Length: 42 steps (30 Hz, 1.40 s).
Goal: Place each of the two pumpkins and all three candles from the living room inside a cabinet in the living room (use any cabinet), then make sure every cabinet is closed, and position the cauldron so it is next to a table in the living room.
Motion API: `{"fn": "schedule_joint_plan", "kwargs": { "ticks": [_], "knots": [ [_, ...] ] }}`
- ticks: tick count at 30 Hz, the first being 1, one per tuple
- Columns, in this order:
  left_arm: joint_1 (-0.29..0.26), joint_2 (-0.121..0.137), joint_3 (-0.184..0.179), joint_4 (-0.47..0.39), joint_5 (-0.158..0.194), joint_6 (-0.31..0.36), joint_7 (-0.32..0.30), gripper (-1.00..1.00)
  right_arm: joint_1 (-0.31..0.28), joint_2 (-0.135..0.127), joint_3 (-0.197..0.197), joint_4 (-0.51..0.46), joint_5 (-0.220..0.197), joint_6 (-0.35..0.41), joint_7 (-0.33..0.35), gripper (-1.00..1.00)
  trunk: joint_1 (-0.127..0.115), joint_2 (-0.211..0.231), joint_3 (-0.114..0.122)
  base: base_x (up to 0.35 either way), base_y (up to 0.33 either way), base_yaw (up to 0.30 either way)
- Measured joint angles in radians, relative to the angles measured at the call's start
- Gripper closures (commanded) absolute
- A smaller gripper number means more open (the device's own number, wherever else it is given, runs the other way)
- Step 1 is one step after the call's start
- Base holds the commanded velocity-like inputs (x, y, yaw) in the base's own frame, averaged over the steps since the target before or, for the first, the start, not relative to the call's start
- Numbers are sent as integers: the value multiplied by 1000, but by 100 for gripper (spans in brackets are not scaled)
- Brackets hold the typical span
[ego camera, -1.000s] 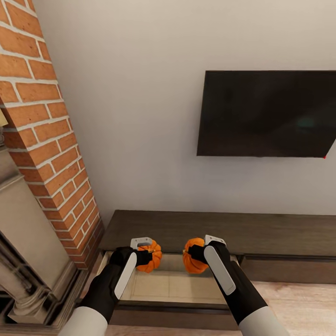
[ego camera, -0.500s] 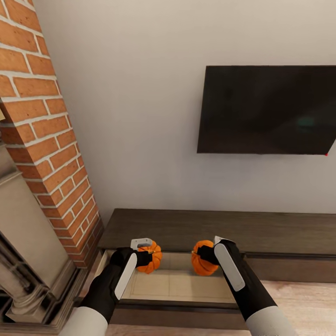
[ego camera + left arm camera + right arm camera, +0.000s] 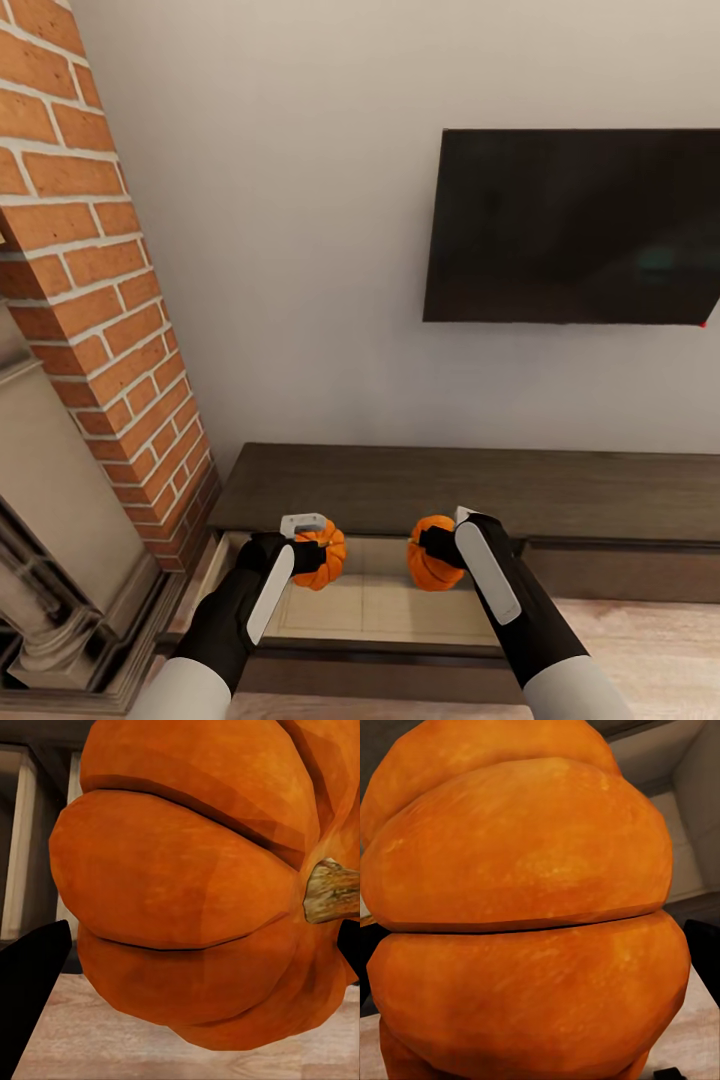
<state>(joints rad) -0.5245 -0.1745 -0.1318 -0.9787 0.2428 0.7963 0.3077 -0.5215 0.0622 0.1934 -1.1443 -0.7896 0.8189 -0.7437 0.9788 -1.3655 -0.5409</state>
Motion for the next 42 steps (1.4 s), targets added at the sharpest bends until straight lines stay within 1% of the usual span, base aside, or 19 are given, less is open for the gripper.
{"fn": "schedule_joint_plan", "kwargs": {
  "ticks": [12, 36, 42],
  "knots": [
    [0, 0, 0, 0, 1, -11, 0, 100, 1, 2, 10, -3, 1, -1, 9, 100, 46, -84, -38, 0, 0, 0],
    [0, 0, 0, -2, 2, -12, 0, 100, 2, 4, 10, -3, -1, -4, 11, 100, 138, -252, -113, 0, 0, 0],
    [0, 0, -1, -2, 1, -11, 0, 100, 1, 6, 11, -3, 0, -6, 10, 100, 138, -252, -113, 0, 0, 0]
  ]
}}
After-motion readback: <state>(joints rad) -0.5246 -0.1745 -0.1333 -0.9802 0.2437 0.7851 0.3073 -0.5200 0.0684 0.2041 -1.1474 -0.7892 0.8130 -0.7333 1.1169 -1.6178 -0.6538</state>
